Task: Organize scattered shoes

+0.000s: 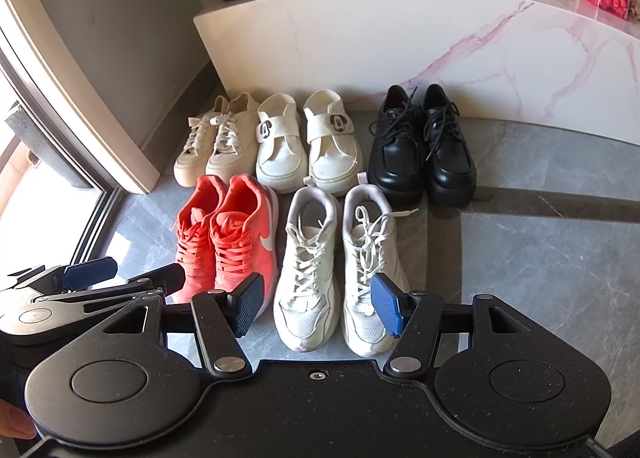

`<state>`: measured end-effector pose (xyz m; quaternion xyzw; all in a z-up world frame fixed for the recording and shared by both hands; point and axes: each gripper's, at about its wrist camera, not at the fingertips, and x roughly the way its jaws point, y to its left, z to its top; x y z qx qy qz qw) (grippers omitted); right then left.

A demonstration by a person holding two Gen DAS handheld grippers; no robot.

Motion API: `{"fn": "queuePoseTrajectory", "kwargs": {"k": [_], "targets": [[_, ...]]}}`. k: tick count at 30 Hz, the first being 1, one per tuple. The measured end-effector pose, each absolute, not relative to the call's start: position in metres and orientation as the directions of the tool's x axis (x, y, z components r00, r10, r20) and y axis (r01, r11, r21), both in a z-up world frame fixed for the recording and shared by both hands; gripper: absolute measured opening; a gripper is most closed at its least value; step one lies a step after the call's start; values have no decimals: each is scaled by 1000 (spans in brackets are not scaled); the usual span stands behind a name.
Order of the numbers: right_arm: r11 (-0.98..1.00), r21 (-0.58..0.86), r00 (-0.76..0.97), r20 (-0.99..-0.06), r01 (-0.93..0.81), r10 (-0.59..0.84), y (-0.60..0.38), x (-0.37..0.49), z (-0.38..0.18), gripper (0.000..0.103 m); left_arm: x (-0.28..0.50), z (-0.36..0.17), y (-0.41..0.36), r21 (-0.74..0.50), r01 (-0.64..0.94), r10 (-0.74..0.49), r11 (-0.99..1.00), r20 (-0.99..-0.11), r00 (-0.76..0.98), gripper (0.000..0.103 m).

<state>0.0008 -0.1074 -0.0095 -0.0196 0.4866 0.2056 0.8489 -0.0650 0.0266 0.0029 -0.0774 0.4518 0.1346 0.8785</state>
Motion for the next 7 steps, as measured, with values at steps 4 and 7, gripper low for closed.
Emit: {"fn": "queuePoseTrajectory", "kwargs": {"k": [4, 7], "targets": [[914, 167, 442, -834, -368, 330, -107, 1, -10, 58, -66, 2, 26, -16, -301, 162, 954, -815, 557, 70], [903, 166, 430, -835, -397, 343, -109, 9, -15, 58, -66, 2, 27, -20, -304, 160, 953, -815, 557, 70]]}}
